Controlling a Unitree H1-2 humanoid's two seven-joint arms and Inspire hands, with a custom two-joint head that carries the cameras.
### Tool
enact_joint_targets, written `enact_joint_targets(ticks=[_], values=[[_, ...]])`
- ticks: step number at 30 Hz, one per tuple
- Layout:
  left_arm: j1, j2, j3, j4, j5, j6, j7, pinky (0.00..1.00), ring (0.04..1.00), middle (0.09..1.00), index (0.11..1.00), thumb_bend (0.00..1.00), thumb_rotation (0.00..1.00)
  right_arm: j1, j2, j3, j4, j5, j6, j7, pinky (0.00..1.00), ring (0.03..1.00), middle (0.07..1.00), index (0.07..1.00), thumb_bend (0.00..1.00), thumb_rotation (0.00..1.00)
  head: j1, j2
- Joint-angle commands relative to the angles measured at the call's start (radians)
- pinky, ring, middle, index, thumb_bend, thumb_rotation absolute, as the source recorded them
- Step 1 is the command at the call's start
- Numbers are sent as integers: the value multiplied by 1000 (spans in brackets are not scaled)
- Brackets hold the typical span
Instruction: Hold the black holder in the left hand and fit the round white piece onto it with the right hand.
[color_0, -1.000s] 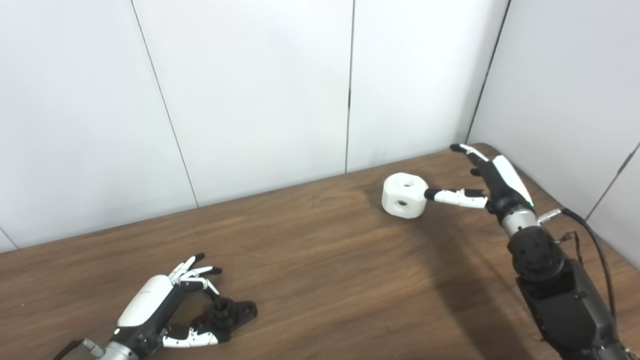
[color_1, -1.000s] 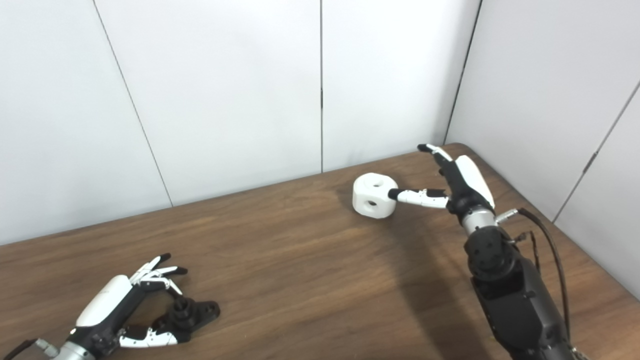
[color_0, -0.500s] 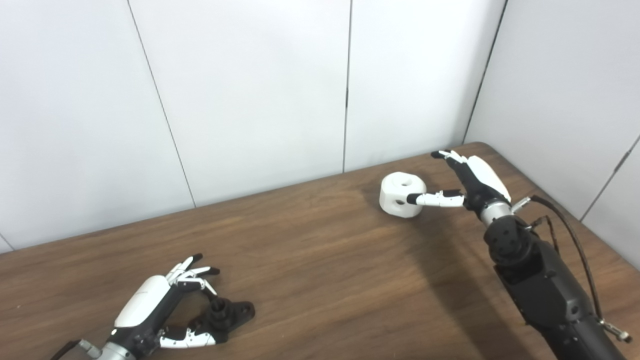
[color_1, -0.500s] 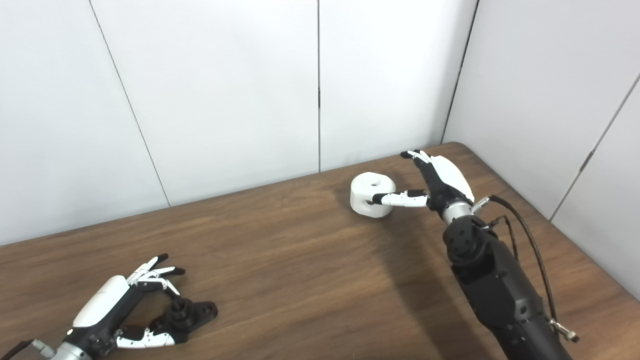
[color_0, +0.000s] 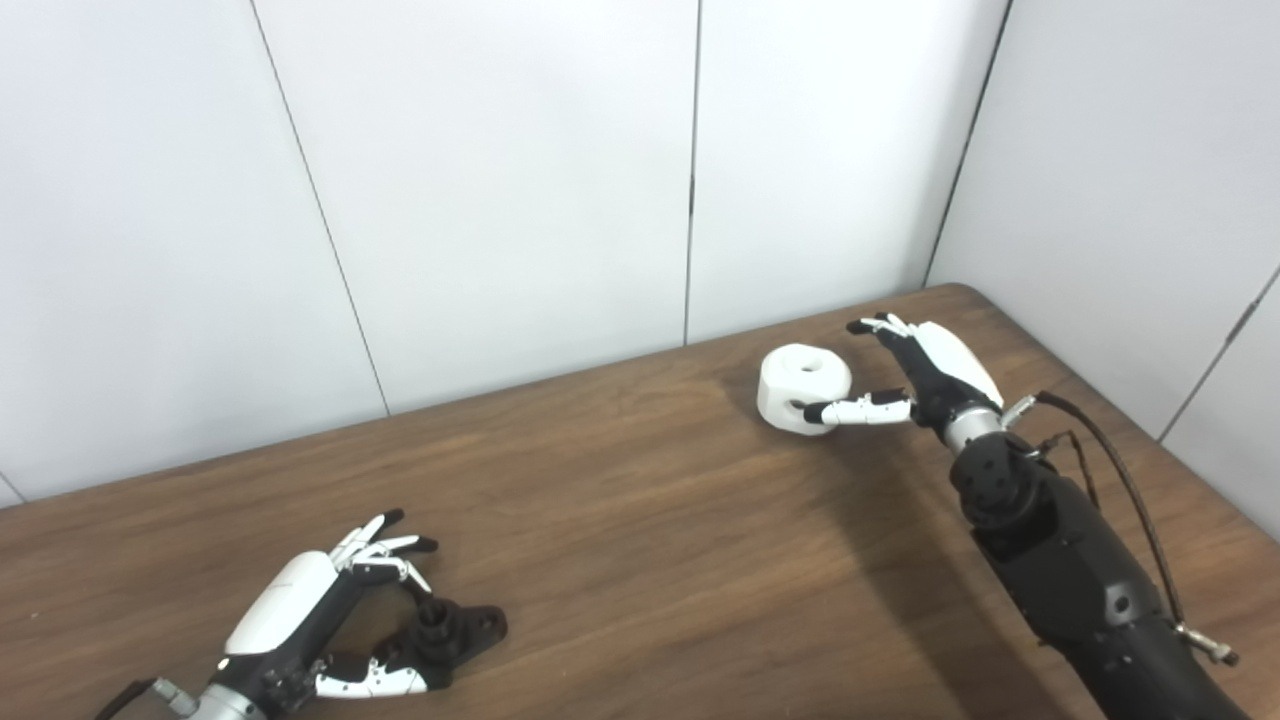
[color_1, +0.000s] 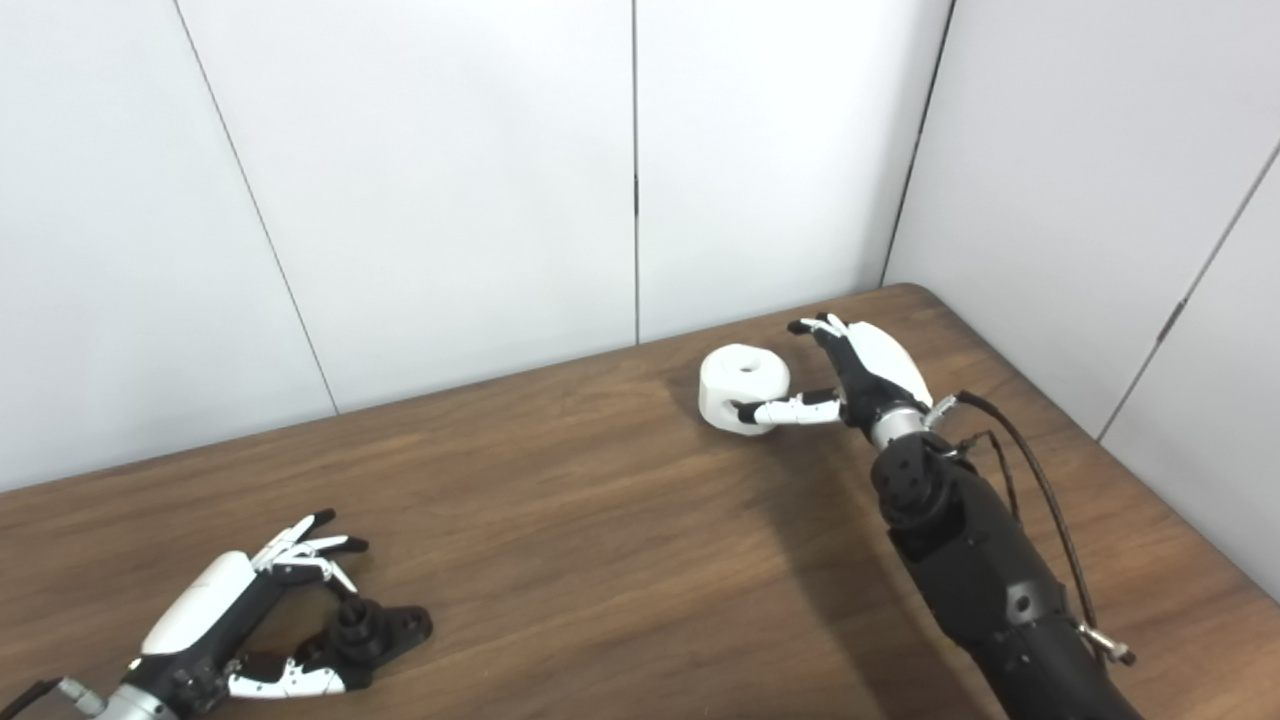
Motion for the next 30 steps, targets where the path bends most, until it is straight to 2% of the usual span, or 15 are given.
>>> enact_joint_targets(ticks=[1, 5, 13, 19, 25, 30], values=[[16, 37, 0, 1, 29, 17, -40, 1000, 999, 847, 483, 521, 43, -53, -38, -3, -26, -17, -30, -21, 1000, 1000, 976, 851, 981, 468, 0, 1], [20, 38, 4, -4, 23, 16, -42, 1000, 999, 847, 483, 521, 44, -60, -32, 3, -10, -12, -47, -26, 1000, 1000, 977, 841, 983, 452, 4, 4], [28, 41, 9, -8, 15, 15, -51, 1000, 998, 848, 483, 521, 44, -74, -27, 25, 33, -21, -77, -38, 1000, 1000, 972, 833, 992, 511, 8, 7], [34, 41, 11, -14, 18, 16, -51, 1000, 997, 848, 483, 521, 44, -80, -18, 26, 62, -9, -95, -53, 1000, 1000, 971, 822, 974, 502, 13, 9], [41, 40, 22, -30, 16, 19, -59, 1000, 997, 847, 483, 521, 44, -86, -16, 36, 75, -17, -86, -55, 1000, 1000, 969, 814, 979, 507, 18, 12], [46, 41, 31, -43, 13, 17, -69, 1000, 997, 846, 483, 521, 44, -87, -13, 41, 65, -18, -59, -38, 1000, 1000, 975, 817, 943, 482, 19, 13]])
